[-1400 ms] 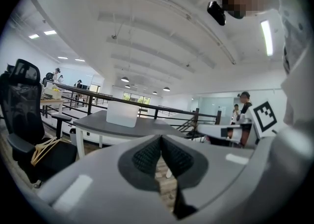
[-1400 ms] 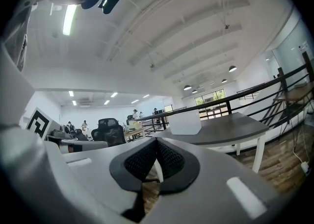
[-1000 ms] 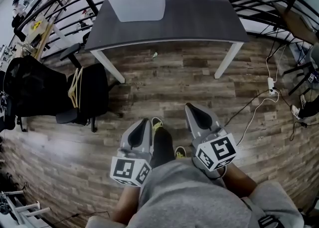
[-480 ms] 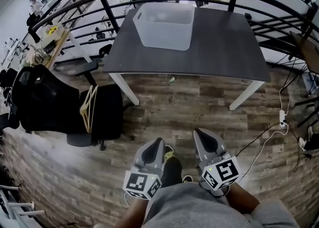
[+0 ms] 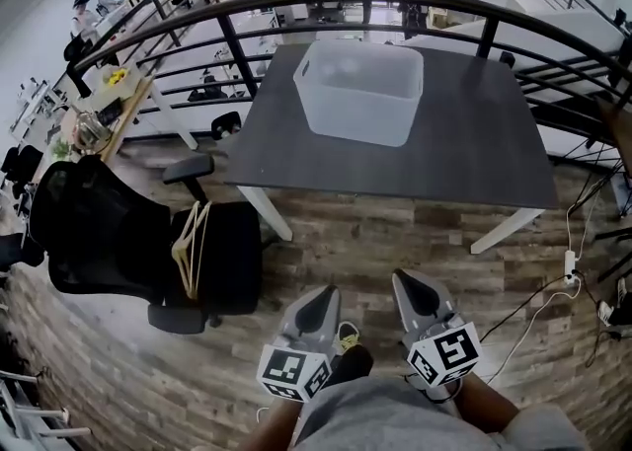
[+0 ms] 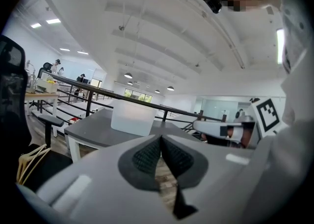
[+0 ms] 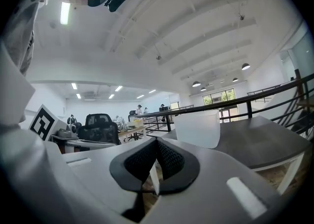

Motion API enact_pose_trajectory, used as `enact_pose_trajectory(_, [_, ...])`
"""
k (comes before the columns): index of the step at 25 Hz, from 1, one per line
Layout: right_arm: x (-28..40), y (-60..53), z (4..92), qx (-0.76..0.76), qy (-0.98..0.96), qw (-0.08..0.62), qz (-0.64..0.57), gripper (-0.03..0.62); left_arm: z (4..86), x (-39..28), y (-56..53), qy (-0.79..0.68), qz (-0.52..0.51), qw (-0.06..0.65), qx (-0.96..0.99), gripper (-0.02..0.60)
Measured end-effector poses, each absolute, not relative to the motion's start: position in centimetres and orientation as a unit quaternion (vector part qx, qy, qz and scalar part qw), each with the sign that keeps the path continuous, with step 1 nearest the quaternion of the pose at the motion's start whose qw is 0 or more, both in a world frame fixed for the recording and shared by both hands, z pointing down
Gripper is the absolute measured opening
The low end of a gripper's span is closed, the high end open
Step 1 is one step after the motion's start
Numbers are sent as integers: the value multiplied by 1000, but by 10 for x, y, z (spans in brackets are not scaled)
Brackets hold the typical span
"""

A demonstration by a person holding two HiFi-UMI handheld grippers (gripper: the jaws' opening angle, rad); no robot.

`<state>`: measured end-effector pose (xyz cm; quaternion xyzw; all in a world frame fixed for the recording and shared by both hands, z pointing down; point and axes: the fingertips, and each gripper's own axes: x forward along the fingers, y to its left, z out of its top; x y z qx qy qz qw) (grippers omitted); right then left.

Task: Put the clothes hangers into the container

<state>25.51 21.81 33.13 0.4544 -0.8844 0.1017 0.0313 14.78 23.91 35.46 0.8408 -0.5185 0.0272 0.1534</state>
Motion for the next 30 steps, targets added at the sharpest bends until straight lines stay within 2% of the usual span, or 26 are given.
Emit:
enact_pose_trajectory(16, [219, 151, 347, 466, -877, 45, 108, 0, 367, 85, 170, -535, 28, 162, 829, 11])
enact_pose_trajectory(30, [211, 153, 355, 465, -876, 59, 112, 0, 377, 72, 174, -540, 24, 178, 822, 11])
